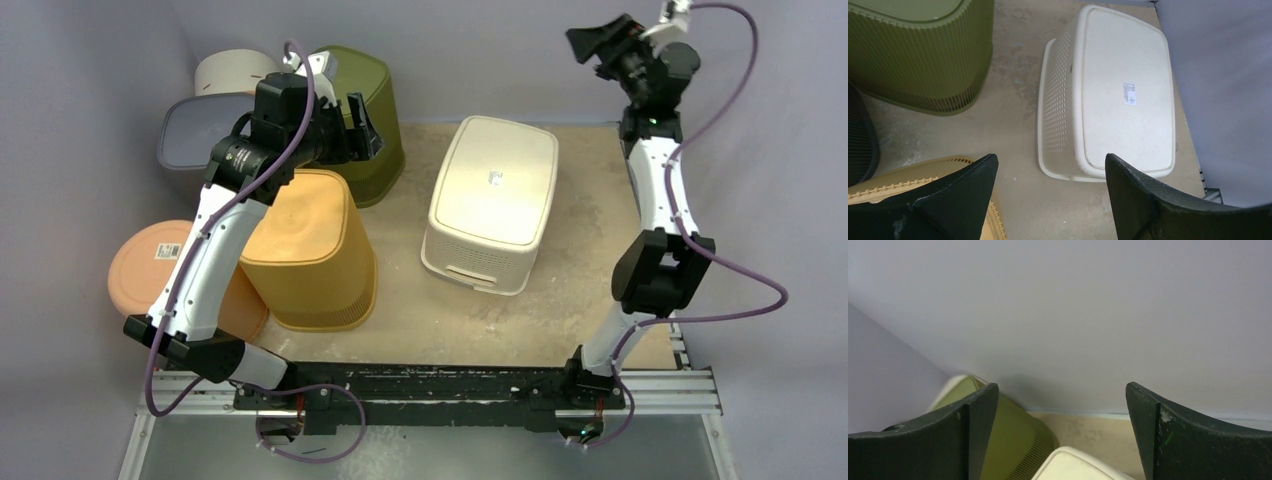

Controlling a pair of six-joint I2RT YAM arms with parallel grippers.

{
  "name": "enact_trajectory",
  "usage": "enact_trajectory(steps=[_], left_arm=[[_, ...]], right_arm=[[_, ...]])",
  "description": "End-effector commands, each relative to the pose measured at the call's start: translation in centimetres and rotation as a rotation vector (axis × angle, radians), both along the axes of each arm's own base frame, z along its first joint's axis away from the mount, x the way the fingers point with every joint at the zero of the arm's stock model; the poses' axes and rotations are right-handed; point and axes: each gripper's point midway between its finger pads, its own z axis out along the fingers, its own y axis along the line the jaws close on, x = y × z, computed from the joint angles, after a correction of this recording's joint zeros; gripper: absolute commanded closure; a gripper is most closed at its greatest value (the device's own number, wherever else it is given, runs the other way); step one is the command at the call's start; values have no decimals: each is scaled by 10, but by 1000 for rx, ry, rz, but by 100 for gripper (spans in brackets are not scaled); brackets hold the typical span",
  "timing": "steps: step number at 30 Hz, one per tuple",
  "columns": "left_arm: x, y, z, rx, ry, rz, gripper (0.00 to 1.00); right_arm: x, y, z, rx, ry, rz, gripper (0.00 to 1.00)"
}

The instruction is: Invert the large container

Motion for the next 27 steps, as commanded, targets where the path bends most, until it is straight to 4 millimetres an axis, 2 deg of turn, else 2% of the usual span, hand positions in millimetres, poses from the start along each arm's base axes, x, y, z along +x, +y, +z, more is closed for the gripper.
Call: enact_trajectory(steps=[1,5,8,12,17,21,25,27], left_arm=[[5,19,13,63,-73,76,24],[11,33,7,117,-79,149,24],[17,45,0,163,-77,209,24],[24,65,-7,235,-84,308,24],[29,74,-19,298,-80,340,24],[36,74,-23,311,-77,353,24],[43,69,-23,293,-86,348,24],[45,67,-23,288,-87,348,24]], right_arm=[[-8,41,-30,-359,192,-54,0],[-22,85,-30,-539,222,-59,0],[-41,102,-39,-595,263,-50,0],[-67,110,-55,-671,305,-42,0],[-91,110,-63,-723,327,-24,0],[-96,113,-70,-732,341,-2,0],[-96,110,-67,-670,311,-64,0],[-93,104,-72,-661,327,-116,0]])
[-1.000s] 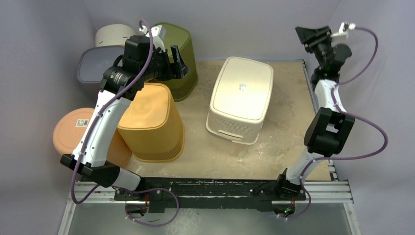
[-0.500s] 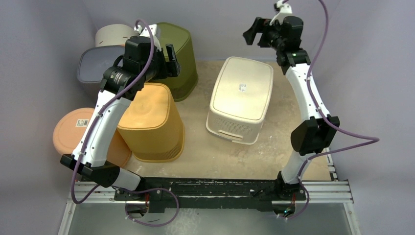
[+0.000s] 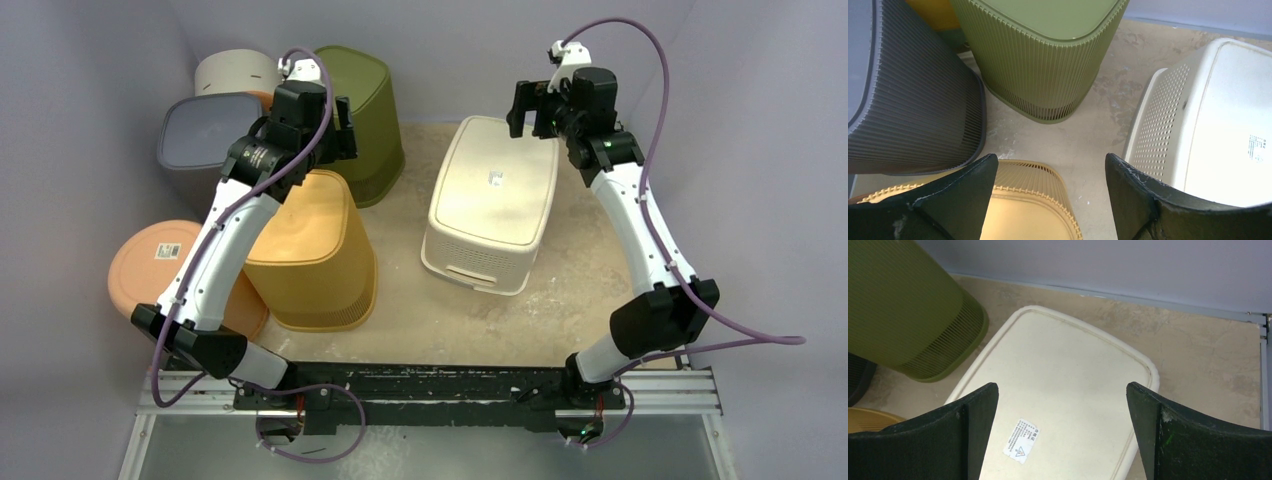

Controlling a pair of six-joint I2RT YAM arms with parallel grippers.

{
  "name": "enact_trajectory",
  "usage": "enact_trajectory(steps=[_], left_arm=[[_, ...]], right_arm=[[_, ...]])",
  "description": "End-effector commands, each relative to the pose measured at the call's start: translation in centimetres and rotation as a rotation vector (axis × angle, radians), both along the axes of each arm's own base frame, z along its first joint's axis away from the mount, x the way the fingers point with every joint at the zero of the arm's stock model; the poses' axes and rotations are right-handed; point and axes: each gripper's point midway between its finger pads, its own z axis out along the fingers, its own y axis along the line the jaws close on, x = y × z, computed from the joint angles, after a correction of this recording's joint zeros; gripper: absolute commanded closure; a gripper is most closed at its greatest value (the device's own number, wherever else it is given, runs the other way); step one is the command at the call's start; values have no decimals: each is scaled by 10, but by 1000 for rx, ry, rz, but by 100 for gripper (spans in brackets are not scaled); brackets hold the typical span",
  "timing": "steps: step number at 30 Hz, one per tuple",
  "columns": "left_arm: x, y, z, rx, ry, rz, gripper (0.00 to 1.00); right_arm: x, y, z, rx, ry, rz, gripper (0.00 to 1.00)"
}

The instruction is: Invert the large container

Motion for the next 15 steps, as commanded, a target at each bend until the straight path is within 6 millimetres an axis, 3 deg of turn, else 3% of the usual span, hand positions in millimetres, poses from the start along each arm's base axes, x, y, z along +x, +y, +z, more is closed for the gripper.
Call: enact_trajectory(steps=[1,8,15], left_arm=[[12,-4,11,0,-55,5,24],[15,-8,2,17,-18,-16,24],[20,-11,15,-29,-73,0,24]], right_arm=[[5,-12,10,9,-67,-109,0],[9,-19,7,10,-77,-163,0],[6,-23,8,8,-86,-178,0]])
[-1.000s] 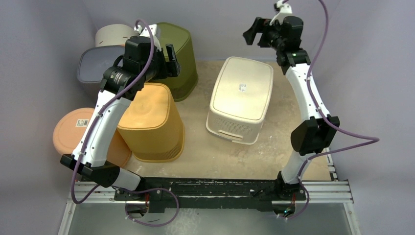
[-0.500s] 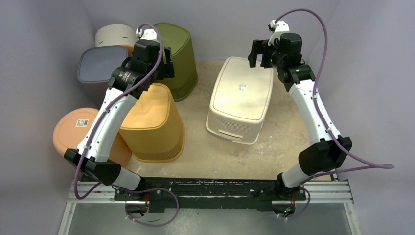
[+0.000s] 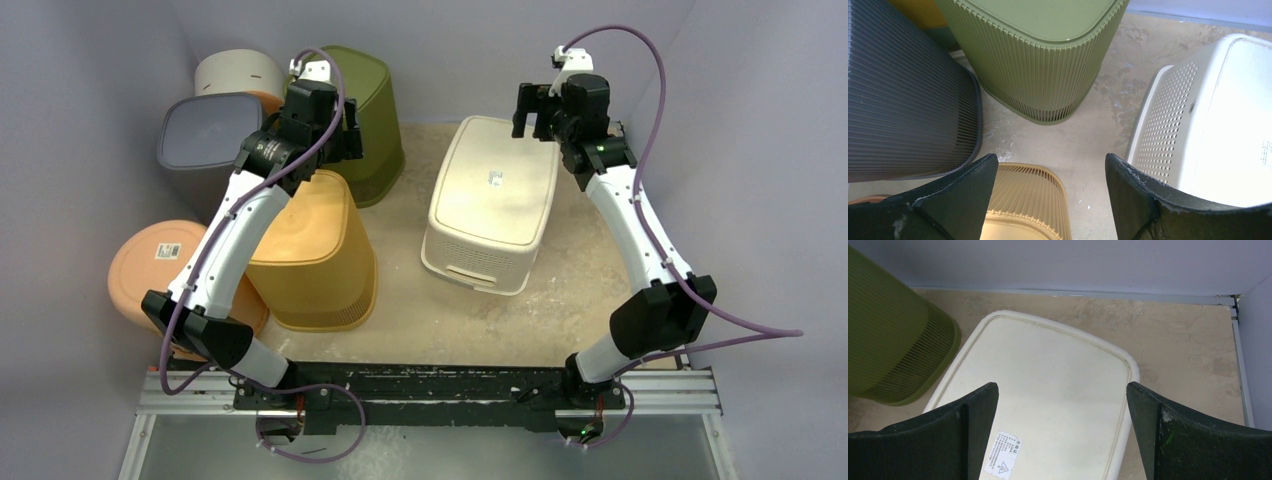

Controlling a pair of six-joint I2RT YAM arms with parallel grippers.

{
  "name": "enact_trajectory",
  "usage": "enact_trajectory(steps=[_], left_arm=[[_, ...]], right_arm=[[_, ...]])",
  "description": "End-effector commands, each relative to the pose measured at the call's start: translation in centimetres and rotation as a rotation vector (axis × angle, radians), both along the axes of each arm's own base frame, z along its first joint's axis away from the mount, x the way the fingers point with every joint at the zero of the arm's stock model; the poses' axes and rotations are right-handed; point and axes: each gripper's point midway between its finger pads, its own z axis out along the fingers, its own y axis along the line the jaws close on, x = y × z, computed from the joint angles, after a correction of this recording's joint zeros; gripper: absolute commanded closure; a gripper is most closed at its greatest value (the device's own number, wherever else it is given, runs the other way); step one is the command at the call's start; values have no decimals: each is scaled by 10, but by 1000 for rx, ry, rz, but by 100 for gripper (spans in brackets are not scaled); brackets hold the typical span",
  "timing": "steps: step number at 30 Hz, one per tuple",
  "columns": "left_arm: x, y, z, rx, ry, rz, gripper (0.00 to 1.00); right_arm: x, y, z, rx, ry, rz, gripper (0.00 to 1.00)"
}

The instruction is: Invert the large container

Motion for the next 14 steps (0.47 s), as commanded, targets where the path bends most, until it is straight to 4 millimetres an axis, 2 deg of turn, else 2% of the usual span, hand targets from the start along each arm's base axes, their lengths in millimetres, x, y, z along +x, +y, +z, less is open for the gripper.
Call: enact_trajectory(steps=[1,9,14], left_arm=[[7,-5,33,-50,-112,3,24],[15,-10,26,-49,-104,-3,24],[16,-10,27,-39,-99,-7,24]], right_arm=[[-3,-4,27,23,-85,-31,0],[-11,-13,27,9,-91,-69,0],[-9,-15,26,-10,-85,-76,0]])
